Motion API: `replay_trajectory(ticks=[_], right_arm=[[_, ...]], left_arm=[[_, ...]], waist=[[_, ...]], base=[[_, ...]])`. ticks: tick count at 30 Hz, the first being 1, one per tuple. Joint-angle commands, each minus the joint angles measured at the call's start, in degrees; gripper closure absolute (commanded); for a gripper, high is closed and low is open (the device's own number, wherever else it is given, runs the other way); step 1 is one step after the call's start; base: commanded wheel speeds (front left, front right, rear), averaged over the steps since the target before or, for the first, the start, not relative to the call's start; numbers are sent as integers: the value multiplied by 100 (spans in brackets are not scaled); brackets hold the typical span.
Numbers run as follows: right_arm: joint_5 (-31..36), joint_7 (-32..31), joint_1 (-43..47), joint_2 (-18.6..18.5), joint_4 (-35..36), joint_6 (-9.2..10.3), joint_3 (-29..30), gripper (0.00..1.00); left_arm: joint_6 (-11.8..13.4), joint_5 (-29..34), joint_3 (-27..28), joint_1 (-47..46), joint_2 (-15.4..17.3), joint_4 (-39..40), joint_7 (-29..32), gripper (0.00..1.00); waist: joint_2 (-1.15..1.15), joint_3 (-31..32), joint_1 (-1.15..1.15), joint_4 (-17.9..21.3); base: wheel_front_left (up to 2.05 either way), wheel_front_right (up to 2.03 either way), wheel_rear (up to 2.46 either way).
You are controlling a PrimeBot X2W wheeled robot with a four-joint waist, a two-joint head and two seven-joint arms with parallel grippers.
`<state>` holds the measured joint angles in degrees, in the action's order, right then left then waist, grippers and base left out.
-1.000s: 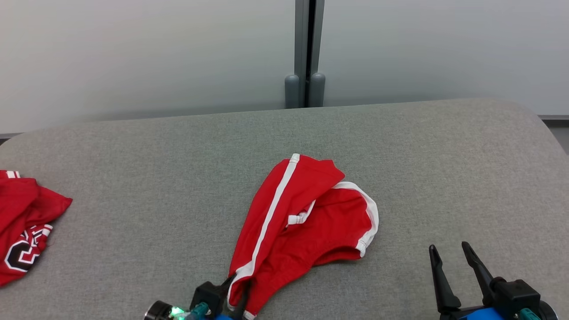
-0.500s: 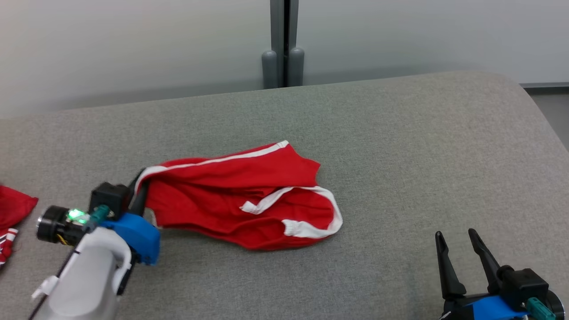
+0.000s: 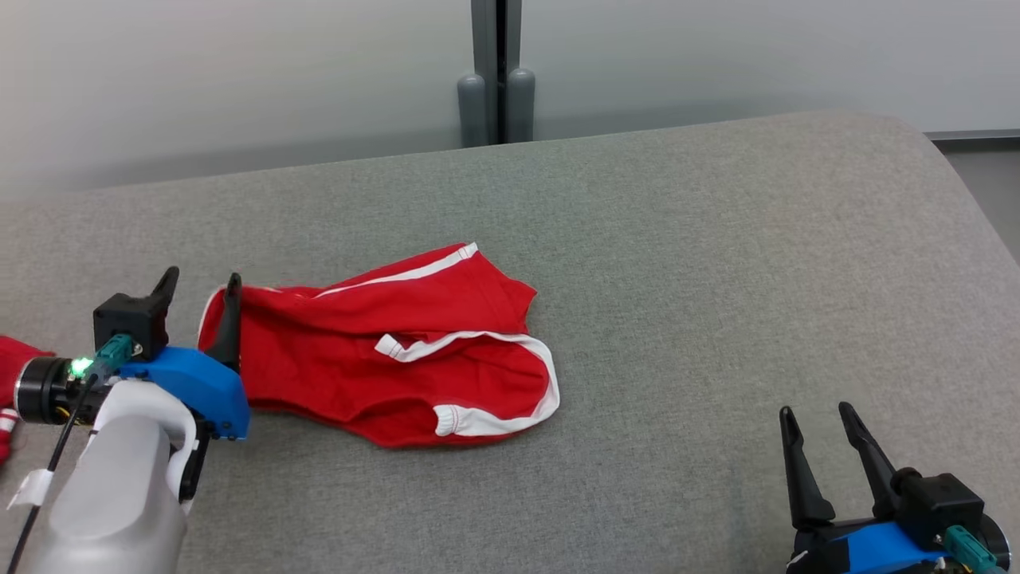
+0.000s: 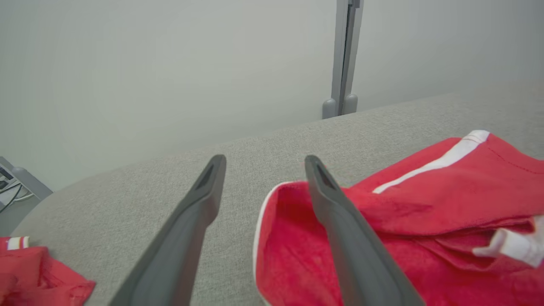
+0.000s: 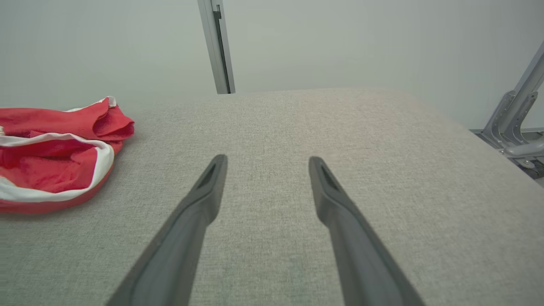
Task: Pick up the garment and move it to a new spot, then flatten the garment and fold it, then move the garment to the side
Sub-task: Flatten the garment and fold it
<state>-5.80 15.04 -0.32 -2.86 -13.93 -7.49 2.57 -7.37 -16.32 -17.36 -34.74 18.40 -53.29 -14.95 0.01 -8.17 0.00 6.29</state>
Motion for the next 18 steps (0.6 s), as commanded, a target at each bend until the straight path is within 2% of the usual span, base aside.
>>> replay_trajectory(ticks=[1,5,11,18], right_arm=[[-18,21,4,-8,-19,-1,12,0],[13,21,48,-6,-38,-1,24,0],[20,21,98,-8,-70,-1,3,0],[-24,21,101,-8,-99,-2,-45,0]], left_arm=[[-2,-69,95,211,-30,130,-28,0],[16,-102,277,664,-187,730,-31,0],[195,81,455,1579,-563,2081,-32,0],[123,240,111,2213,-897,2531,-33,0]], waist=[[-1,35,0,-54],[-1,152,0,-237],[-1,282,0,-556],[-1,321,0,-645]], base=[[0,0,0],[0,0,0],[0,0,0],[0,0,0]])
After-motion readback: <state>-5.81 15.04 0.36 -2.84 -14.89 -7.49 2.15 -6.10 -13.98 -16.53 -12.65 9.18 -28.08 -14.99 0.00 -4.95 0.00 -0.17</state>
